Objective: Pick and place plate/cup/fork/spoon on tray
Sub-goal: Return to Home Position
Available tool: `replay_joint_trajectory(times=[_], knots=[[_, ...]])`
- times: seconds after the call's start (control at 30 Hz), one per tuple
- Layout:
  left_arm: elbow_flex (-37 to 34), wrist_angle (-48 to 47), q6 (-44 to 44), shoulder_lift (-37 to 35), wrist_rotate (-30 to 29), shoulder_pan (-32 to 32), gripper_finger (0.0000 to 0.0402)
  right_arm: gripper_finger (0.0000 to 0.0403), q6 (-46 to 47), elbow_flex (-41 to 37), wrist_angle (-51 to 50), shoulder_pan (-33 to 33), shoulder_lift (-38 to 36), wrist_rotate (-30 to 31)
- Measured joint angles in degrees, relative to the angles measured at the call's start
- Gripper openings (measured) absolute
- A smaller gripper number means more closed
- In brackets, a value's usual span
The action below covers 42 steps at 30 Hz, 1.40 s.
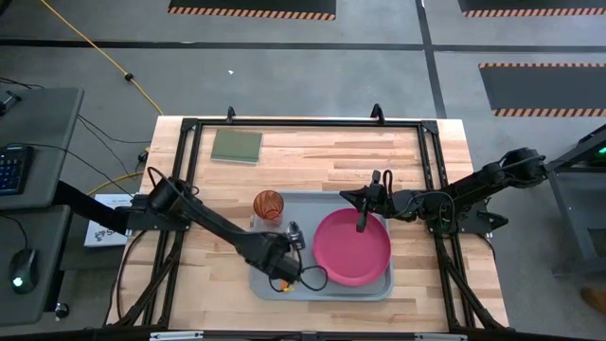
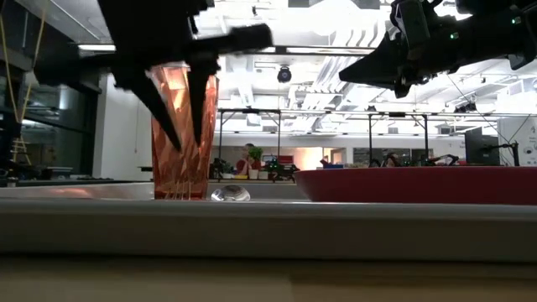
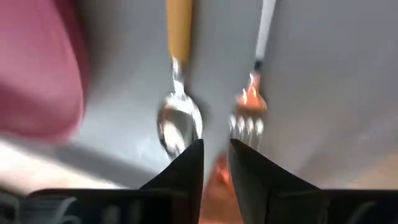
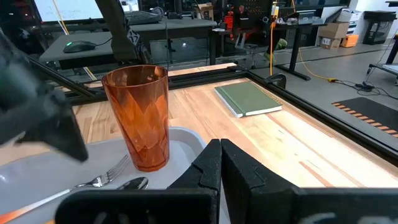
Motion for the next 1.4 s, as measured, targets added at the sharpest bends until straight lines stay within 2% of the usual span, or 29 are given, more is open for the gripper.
replay_joint_trajectory(times=[0.07,0.17,0.27,0.37,0.43,0.5,0.77,0.93,1.2,1.4], knots=[[1.31,-5.12,-5.95,-0.83,-0.58,-0.28,0.0073,0.0000,-0.04,0.00,0.00,0.00,0.00,0.00],[2.74,-10.26,-19.84,-3.69,0.24,-0.24,0.0070,0.0000,-0.09,0.00,-0.02,0.00,0.00,0.02],[2.67,-10.11,-30.92,-8.55,6.69,-0.11,0.0049,0.0000,-0.11,0.00,-0.04,0.00,0.00,0.02],[-0.18,-2.76,-36.07,-14.69,13.99,-0.91,0.0013,0.0000,-0.04,0.00,-0.03,0.00,0.00,0.02],[-3.94,3.71,-36.41,-19.37,16.30,-1.94,0.0005,0.0000,-0.11,0.00,-0.05,-0.01,0.00,0.02],[-8.24,10.29,-36.45,-24.23,15.79,-2.94,0.0006,0.0000,-0.11,0.00,-0.05,-0.02,0.00,0.02],[-26.67,35.79,-30.79,-43.79,5.94,-4.88,0.0001,0.0000,-0.61,0.00,-0.05,-0.01,0.00,-0.02],[-31.83,43.62,-26.41,-55.97,0.82,-2.16,0.0000,0.0000,-0.61,0.00,-0.05,-0.02,0.00,-0.07],[-35.47,44.99,-29.67,-70.29,9.76,10.69,0.0000,0.0000,-0.63,-0.02,-0.03,-0.02,0.00,-0.11],[-46.87,51.18,-32.72,-76.25,14.58,15.81,0.0000,0.0000,-0.63,-0.02,-0.05,0.00,0.00,-0.13]])
